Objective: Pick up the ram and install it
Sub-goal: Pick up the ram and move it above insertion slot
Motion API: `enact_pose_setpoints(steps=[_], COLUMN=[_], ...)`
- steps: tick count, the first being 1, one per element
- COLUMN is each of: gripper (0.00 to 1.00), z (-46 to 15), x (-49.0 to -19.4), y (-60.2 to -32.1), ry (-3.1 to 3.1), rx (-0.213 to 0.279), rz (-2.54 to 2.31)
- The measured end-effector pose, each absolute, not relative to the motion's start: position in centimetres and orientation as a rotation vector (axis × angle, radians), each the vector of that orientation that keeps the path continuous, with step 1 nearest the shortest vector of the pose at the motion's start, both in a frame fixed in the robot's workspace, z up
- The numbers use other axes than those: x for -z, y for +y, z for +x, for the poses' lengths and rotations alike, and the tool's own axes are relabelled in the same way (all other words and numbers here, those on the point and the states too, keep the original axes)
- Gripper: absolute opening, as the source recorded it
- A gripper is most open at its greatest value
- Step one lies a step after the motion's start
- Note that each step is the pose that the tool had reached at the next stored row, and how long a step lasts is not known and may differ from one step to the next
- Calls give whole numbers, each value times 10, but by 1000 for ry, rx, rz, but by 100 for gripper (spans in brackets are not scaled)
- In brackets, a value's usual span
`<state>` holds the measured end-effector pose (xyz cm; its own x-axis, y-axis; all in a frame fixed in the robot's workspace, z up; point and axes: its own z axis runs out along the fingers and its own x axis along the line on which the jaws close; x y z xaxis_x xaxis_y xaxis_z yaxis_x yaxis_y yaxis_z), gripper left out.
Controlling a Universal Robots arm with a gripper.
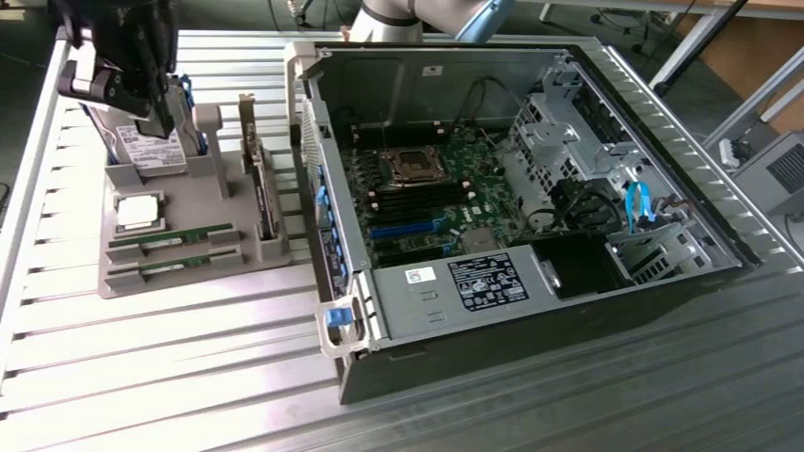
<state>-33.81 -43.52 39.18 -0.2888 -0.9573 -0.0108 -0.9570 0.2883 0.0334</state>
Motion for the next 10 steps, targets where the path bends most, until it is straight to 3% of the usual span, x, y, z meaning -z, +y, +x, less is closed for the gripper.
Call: enact_pose_setpoints(steps=[10], gripper=[9], z=[-338], x=[-392], y=[-435], ry=[-2343], rx=[39], rz=[2063])
